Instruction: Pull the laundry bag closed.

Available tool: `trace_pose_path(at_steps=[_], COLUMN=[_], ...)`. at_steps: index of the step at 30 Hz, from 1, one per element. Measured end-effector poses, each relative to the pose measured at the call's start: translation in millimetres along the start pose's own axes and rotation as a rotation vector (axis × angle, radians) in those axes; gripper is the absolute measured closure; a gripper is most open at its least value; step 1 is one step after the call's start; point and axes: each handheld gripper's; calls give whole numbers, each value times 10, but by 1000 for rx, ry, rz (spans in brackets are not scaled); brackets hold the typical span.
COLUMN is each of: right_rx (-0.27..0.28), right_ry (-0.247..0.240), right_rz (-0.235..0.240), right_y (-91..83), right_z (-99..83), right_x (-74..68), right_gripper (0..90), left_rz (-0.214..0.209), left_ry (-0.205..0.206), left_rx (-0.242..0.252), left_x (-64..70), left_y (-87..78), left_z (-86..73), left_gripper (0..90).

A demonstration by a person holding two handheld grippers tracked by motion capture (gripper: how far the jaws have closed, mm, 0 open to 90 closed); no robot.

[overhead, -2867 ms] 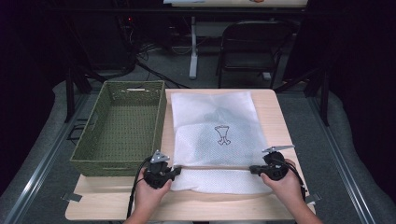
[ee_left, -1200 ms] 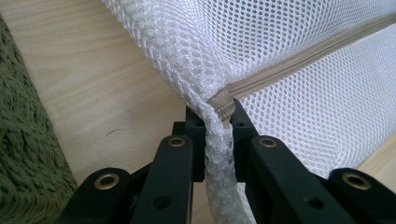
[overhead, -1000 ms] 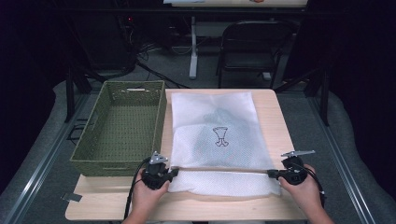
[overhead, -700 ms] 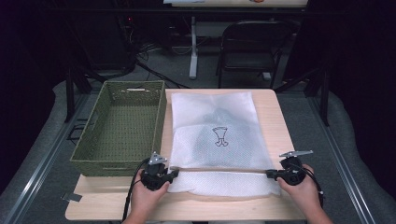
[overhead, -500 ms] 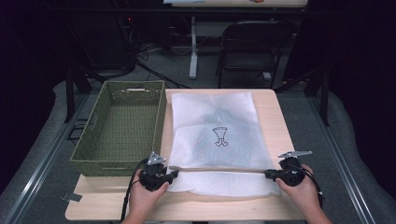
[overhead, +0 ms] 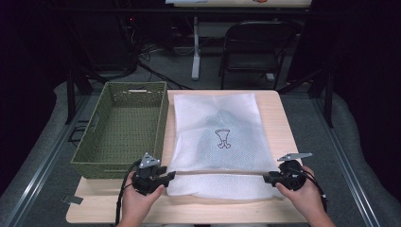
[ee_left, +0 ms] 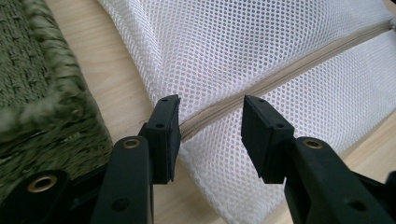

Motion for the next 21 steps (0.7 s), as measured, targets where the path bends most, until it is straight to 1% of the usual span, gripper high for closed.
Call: trace_pose_path(at_steps=[3,4,8,9,11,12,13,21], right_rx=[8,5,20,20,27,30,30,28], right_ry=[-22,-25,-68,-68,-72,-82,-81,-108], right_rz=[7,6,16,16,22,21,24,33], right_y=[-17,-26,-60,-60,-78,-84,-94,-91], right_z=[6,8,-4,-4,-17,-25,-38,-123], right_x=[-84,-109,-235,-235,-279,-294,-320,-433], right_gripper=[629,626,611,611,609,609,608,609], left_rz=[3,4,7,11,12,13,17,28], left_ry=[6,1,-1,-2,-1,-10,-3,-33], left_rx=[5,7,7,6,1,1,-4,-19], left_x=[-4,-6,-32,-41,-63,-70,-81,-156], left_y=[-55,-71,-124,-137,-156,-164,-172,-223], left_z=[-12,-19,-57,-69,-97,-120,-133,-276], left_gripper=[566,564,553,553,552,551,550,549])
Point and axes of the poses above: each handheld gripper's, and its own axes: y roughly forward along the jaws, z roughly out of its top, x roughly to its right, and after that the axes turned 5 degrees about y, right-handed
